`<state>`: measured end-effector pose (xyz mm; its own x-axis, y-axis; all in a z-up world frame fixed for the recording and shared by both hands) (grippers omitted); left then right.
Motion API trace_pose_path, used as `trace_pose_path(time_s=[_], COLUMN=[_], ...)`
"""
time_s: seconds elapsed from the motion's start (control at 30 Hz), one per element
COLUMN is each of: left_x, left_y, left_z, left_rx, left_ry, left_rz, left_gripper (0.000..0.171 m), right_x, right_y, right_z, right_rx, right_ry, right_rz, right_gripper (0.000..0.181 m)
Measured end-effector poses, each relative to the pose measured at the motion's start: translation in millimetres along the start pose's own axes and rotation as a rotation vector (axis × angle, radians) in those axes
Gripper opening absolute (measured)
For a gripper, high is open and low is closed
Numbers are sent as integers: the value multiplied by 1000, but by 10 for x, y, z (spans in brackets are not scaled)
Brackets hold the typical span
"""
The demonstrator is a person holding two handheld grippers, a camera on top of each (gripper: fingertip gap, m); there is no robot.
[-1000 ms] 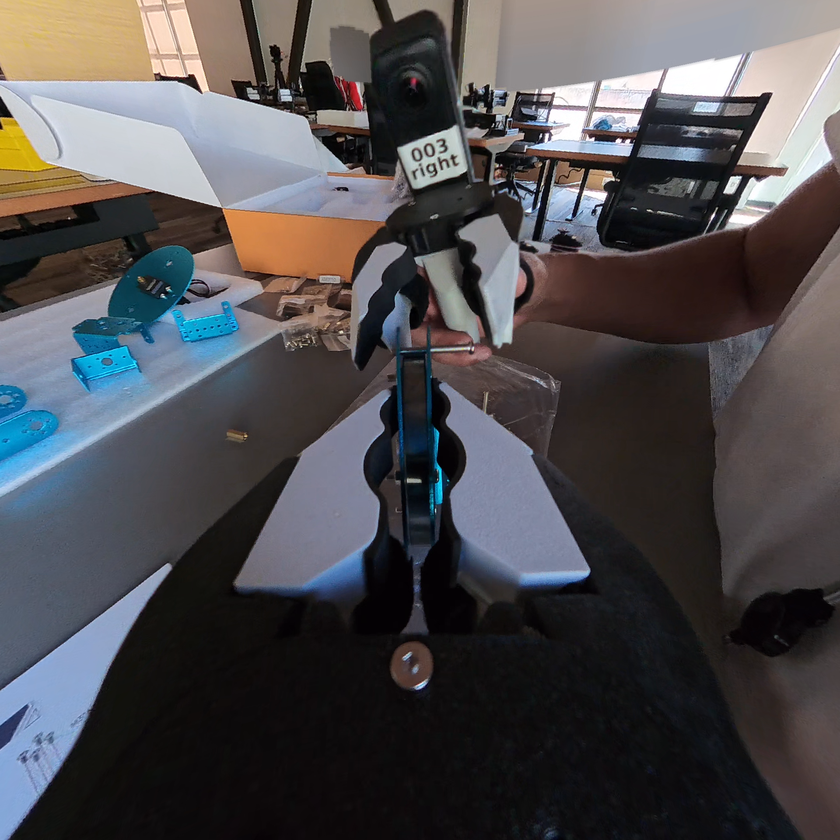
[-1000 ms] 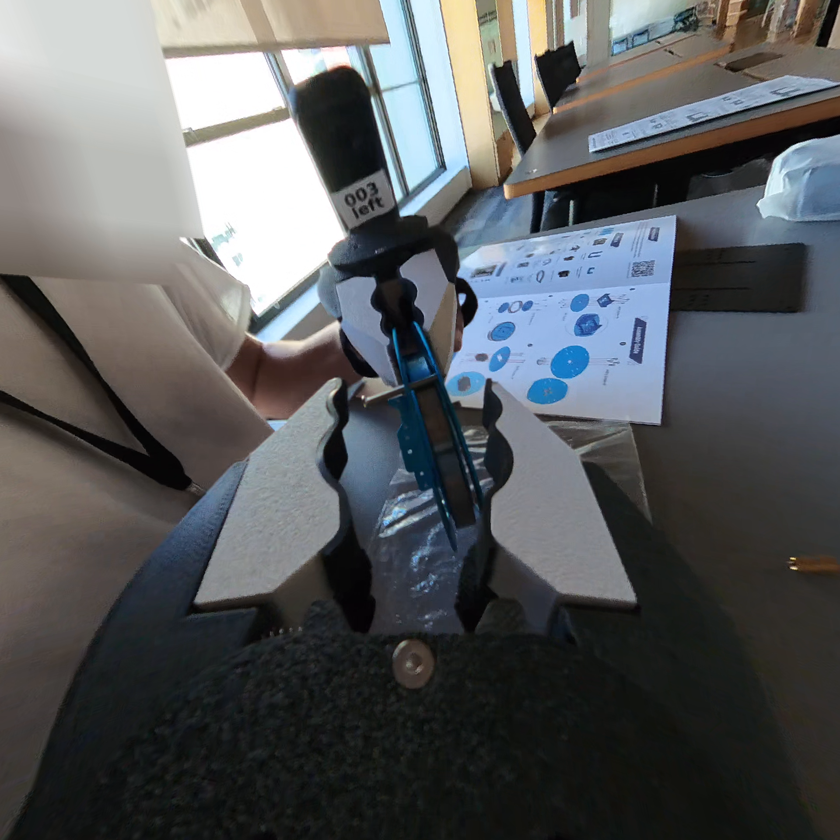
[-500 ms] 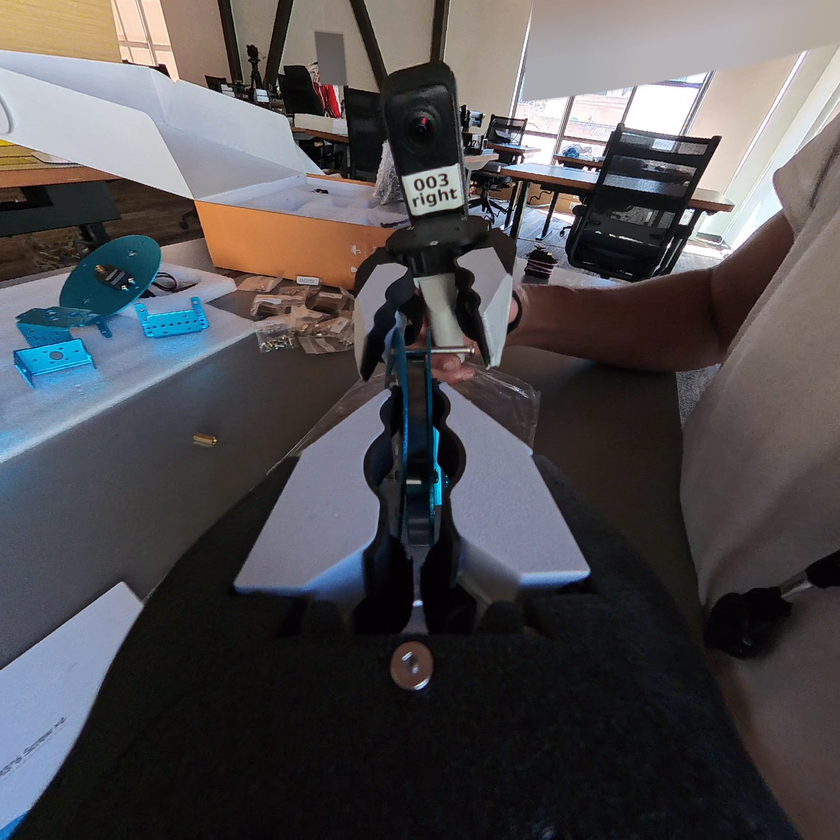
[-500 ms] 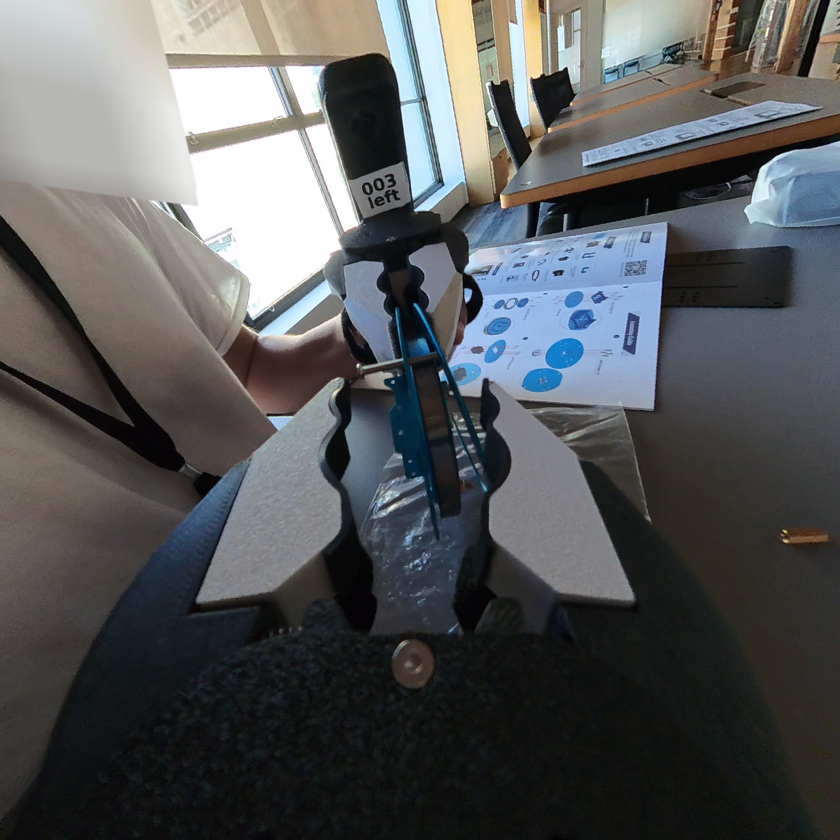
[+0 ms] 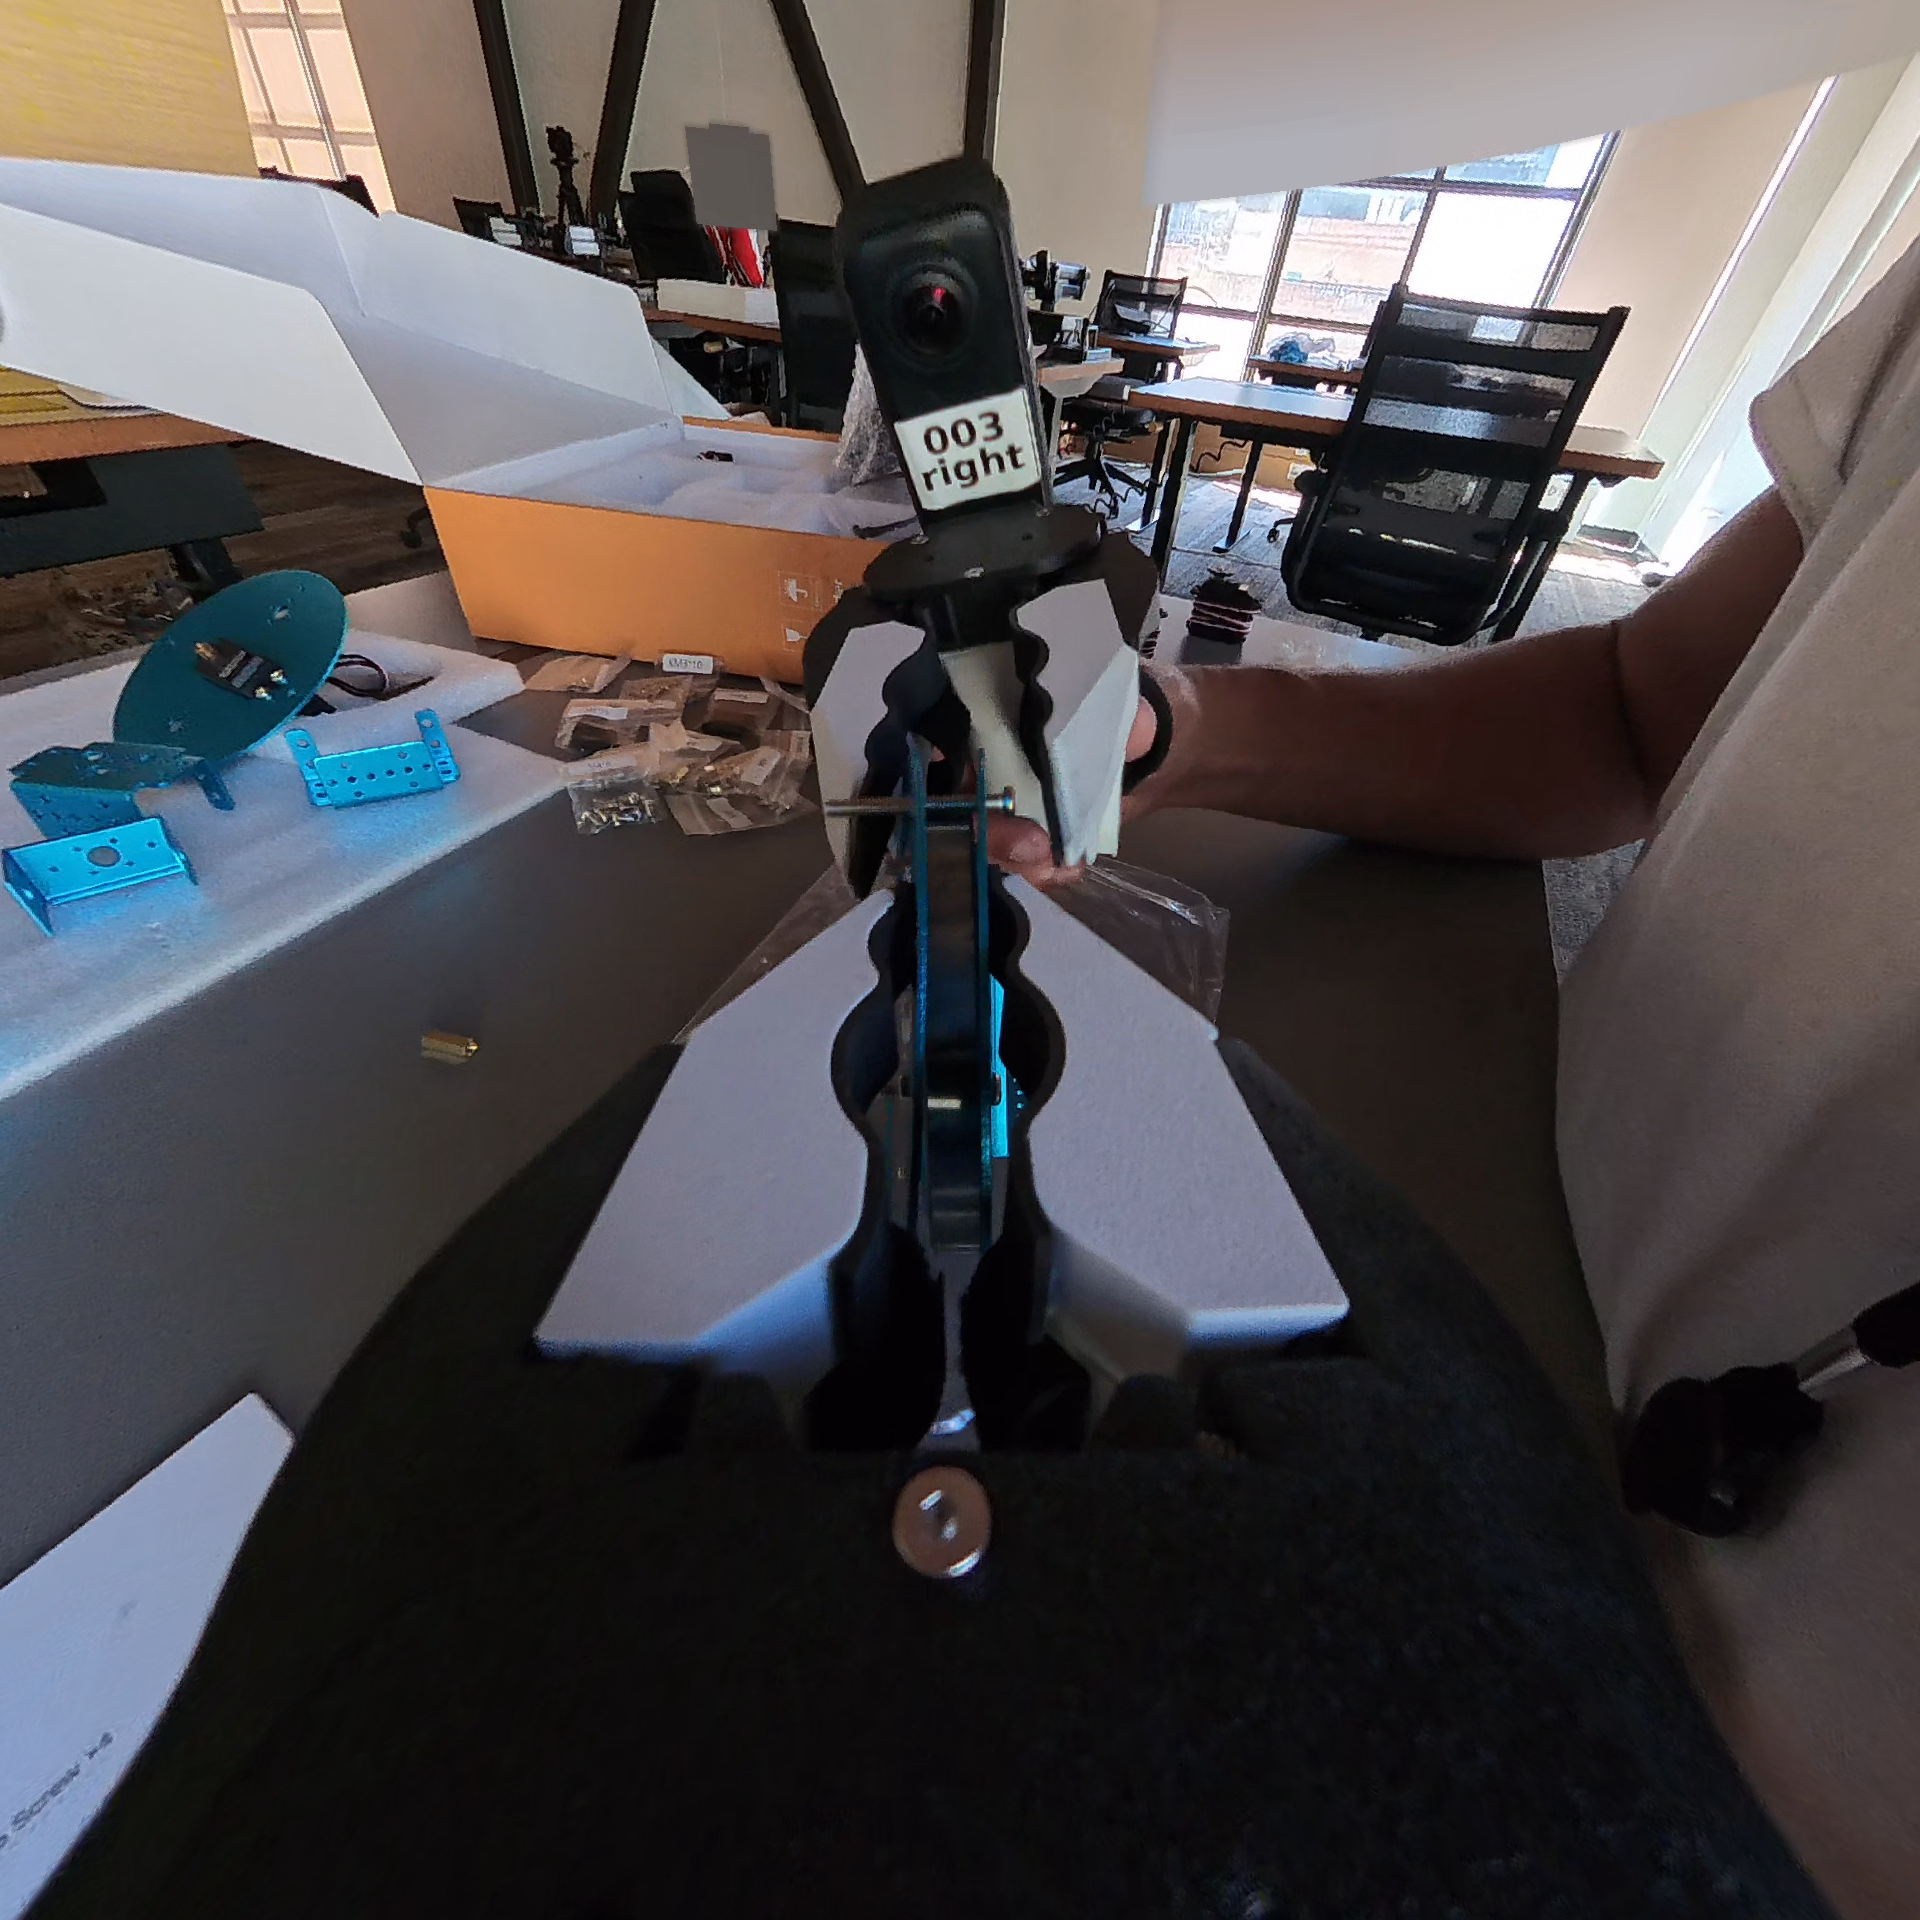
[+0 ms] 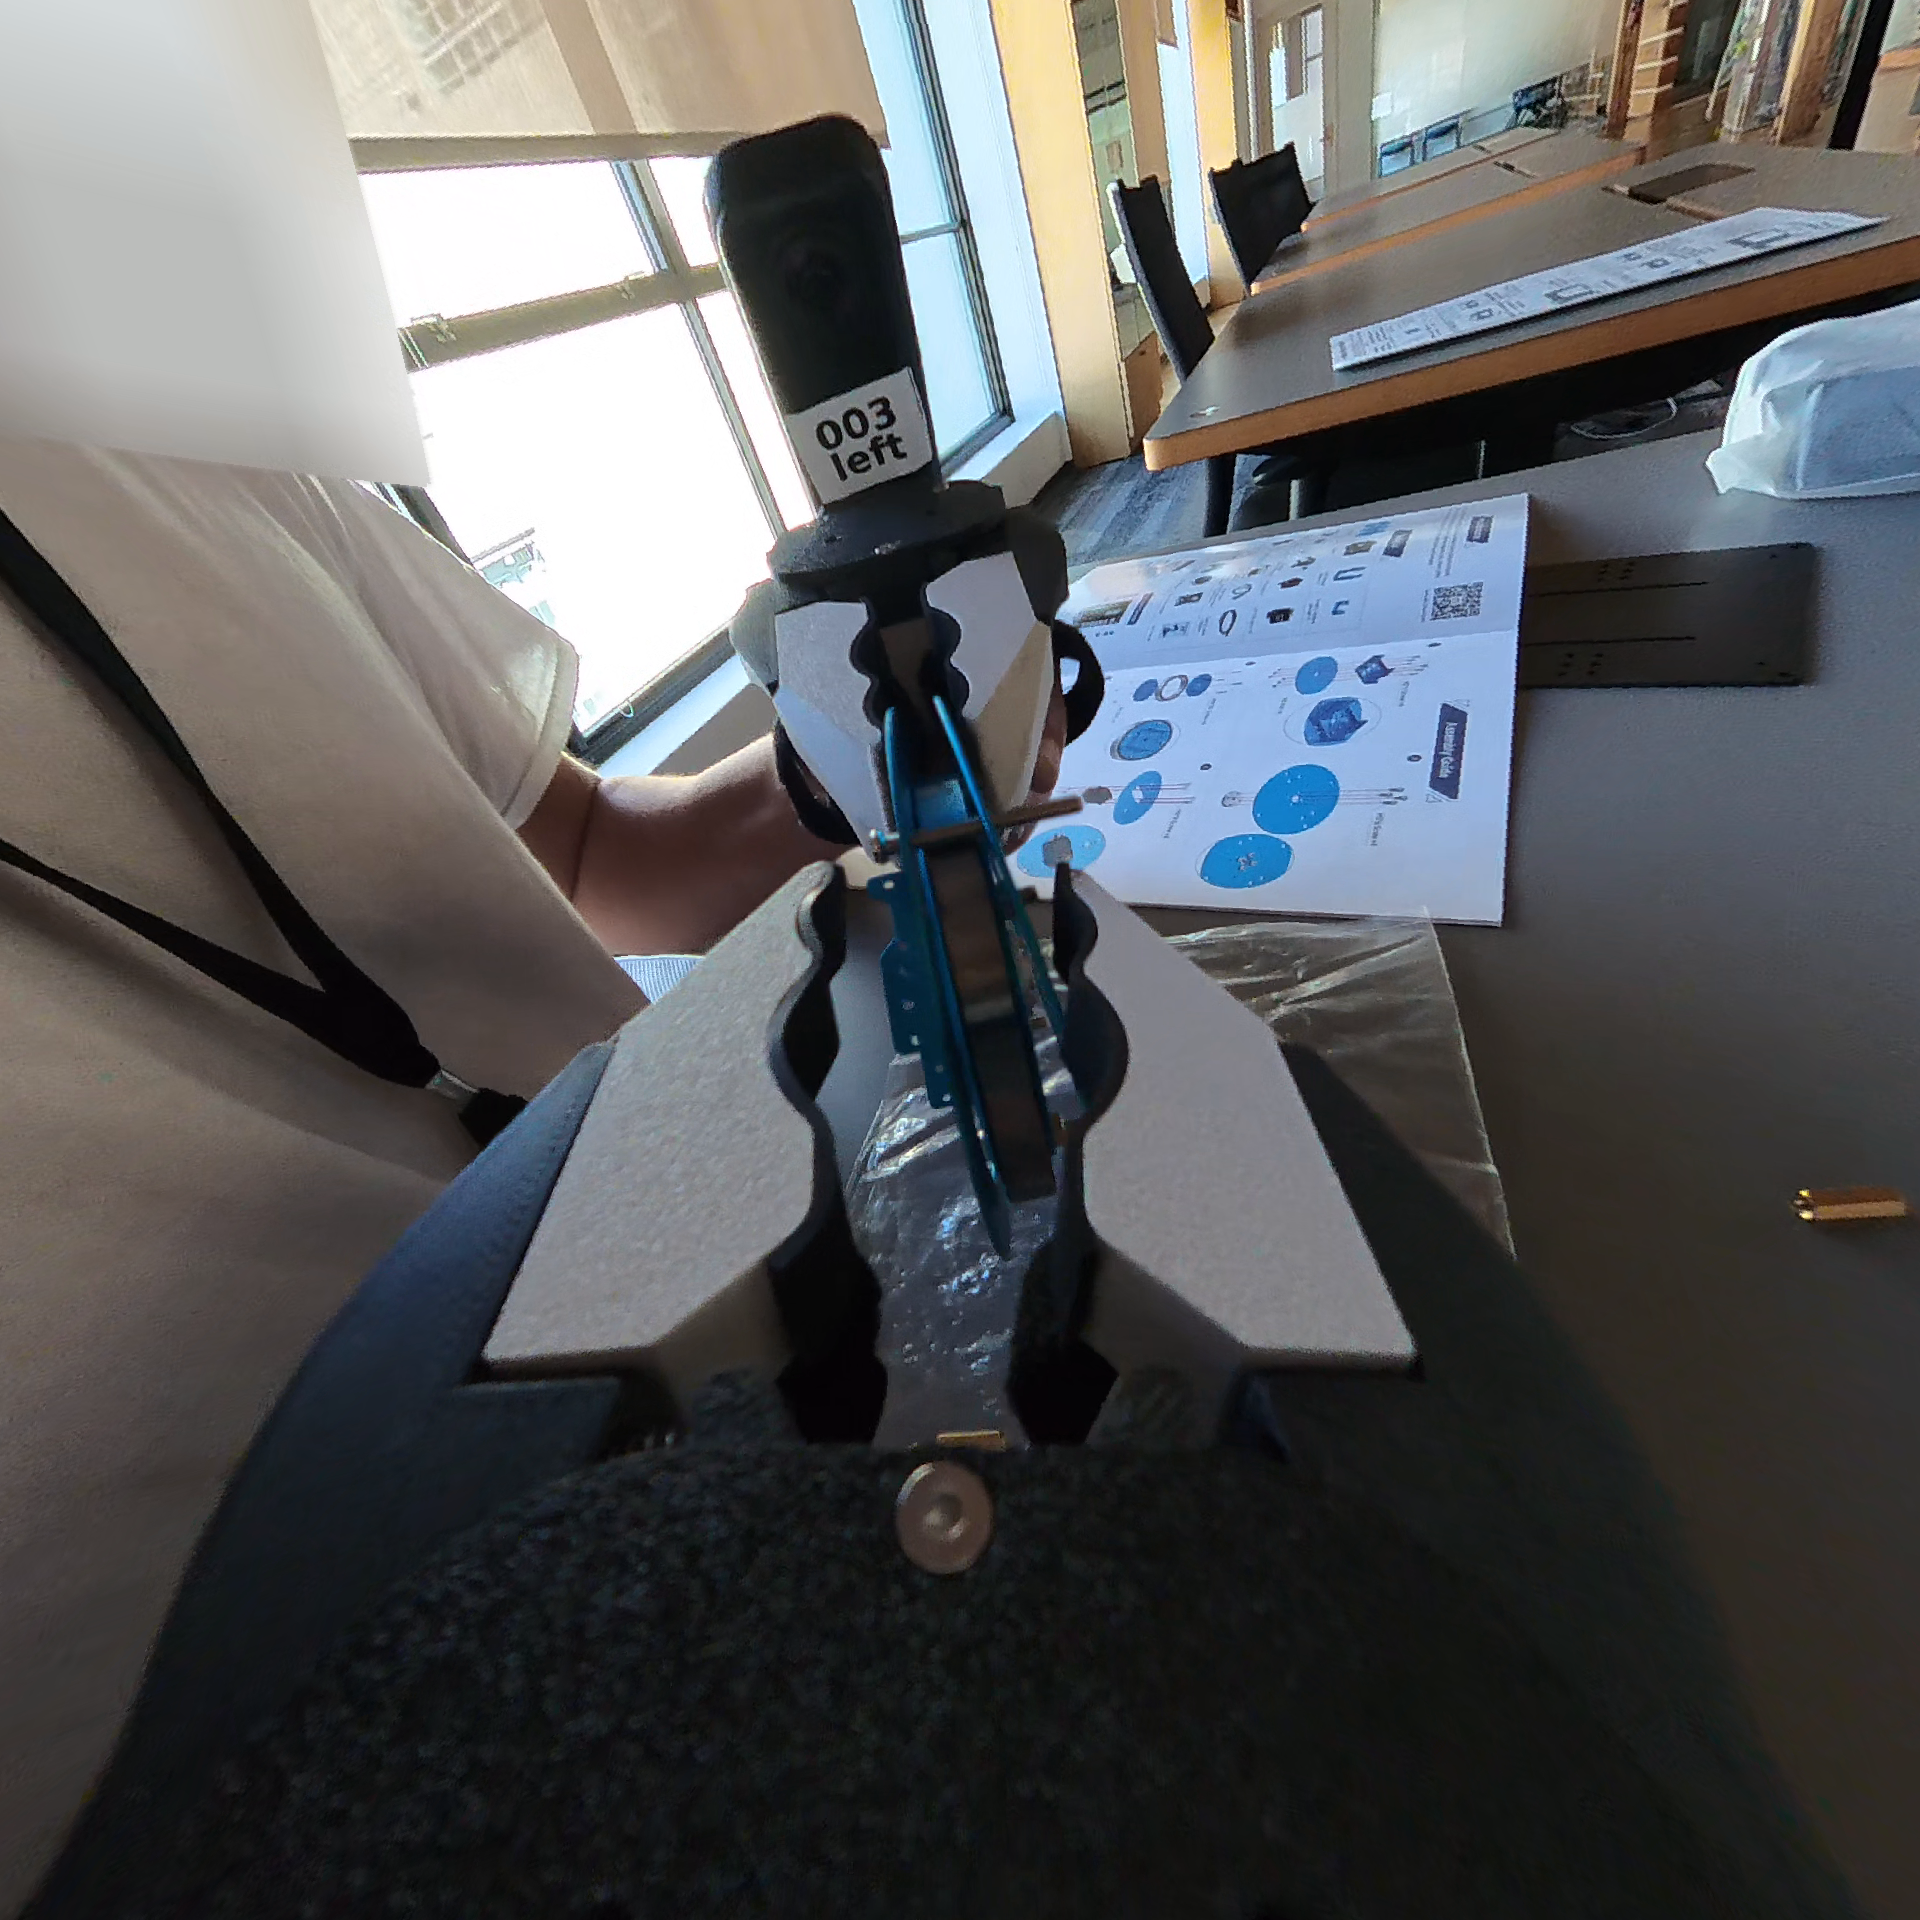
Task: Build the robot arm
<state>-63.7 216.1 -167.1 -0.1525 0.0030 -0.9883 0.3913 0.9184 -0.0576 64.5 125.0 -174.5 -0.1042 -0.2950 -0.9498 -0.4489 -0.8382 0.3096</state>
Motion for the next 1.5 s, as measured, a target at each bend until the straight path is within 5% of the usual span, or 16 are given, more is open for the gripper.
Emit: trace_pose_path(time_s=[0.2, 0.7, 1.13, 1.5], left_x=[21, 69, 190, 201], left_y=[-41, -106, -139, -49], left_z=[29, 8, -55, -107], left_rx=[0, 16, 51, 30], left_ry=[16, 11, 41, 22], left_rz=[40, 84, 167, 127], left_gripper=[12, 12, 12, 18], right_x=[-18, 3, -96, -239], right_y=[16, 86, 237, 154], right_z=[-2, 28, 182, 235], right_rx=[-4, -10, 58, 9], right_ry=[11, 119, 498, 577], right_rz=[0, -86, -298, -292], right_gripper=[19, 16, 13, 12])
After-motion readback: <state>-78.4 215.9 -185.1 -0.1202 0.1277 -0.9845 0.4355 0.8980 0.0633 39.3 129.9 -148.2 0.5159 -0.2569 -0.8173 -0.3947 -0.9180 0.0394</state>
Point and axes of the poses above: each gripper's, where its closed fingertips meet, z out along the fingers, x out of its underside, y = z × x across the jaws, the point moved 8 cm from there along -z, back along the fingers, and after that the axes turned 11 degrees about -x, right-handed, at the moved point
